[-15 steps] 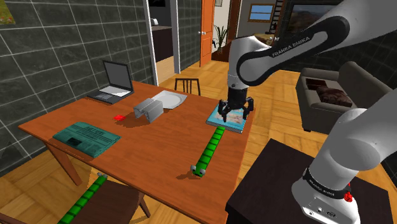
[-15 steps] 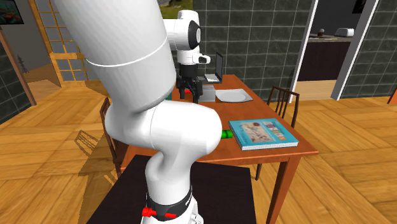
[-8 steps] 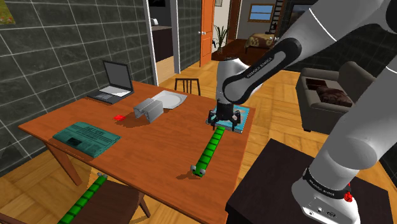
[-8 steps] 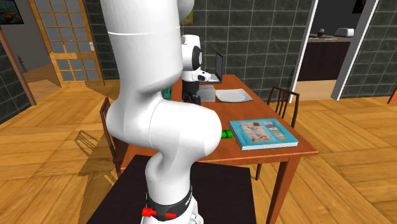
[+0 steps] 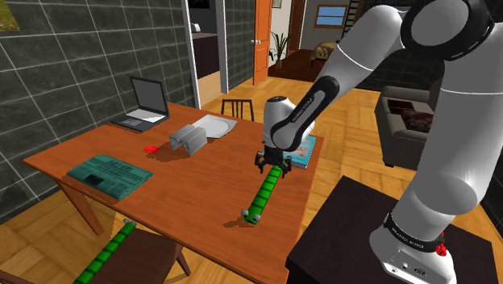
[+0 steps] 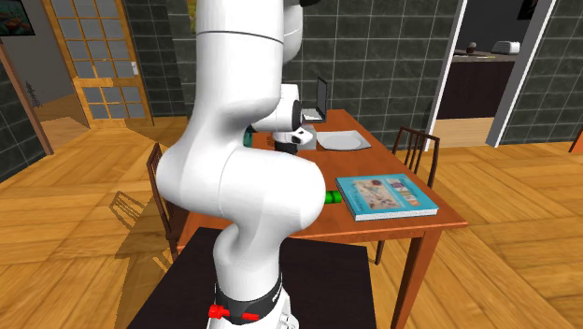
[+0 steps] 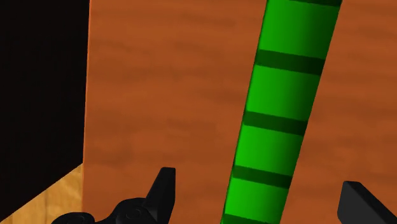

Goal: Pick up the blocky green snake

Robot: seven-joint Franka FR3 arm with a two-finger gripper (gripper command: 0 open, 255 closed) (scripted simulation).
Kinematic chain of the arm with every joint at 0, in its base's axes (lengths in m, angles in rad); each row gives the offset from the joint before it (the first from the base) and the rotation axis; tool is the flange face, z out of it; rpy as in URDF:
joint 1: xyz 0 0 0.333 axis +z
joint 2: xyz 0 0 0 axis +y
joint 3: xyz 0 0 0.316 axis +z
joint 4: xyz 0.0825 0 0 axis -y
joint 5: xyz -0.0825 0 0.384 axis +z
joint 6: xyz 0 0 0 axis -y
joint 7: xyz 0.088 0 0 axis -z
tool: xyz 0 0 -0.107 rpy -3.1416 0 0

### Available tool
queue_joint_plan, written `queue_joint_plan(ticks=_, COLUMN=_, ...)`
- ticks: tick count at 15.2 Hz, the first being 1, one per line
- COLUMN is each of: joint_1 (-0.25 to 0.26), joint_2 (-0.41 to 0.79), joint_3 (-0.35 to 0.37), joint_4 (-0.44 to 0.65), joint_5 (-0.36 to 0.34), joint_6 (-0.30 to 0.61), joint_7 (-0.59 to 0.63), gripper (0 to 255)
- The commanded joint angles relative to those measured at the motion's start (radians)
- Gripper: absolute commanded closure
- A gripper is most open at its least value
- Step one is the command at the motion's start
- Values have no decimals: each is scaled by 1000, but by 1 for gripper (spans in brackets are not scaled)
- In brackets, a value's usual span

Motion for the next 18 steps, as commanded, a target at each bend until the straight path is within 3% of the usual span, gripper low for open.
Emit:
queue_joint_plan(ticks=1, joint_1=10, joint_2=88, joint_3=-27, joint_4=47, joint_5=-27, joint_6=44, joint_7=71, gripper=0)
queue_joint_plan(ticks=3, joint_1=25, joint_2=159, joint_3=-54, joint_4=89, joint_5=-38, joint_6=75, joint_7=123, gripper=0)
queue_joint_plan(ticks=12, joint_1=45, joint_2=267, joint_3=-79, joint_4=116, joint_5=-62, joint_6=156, joint_7=142, gripper=0)
queue_joint_plan(ticks=13, joint_1=45, joint_2=267, joint_3=-79, joint_4=118, joint_5=-62, joint_6=154, joint_7=142, gripper=255)
queue_joint_plan(ticks=18, joint_1=45, joint_2=266, joint_3=-78, joint_4=117, joint_5=-62, joint_6=155, joint_7=142, gripper=255)
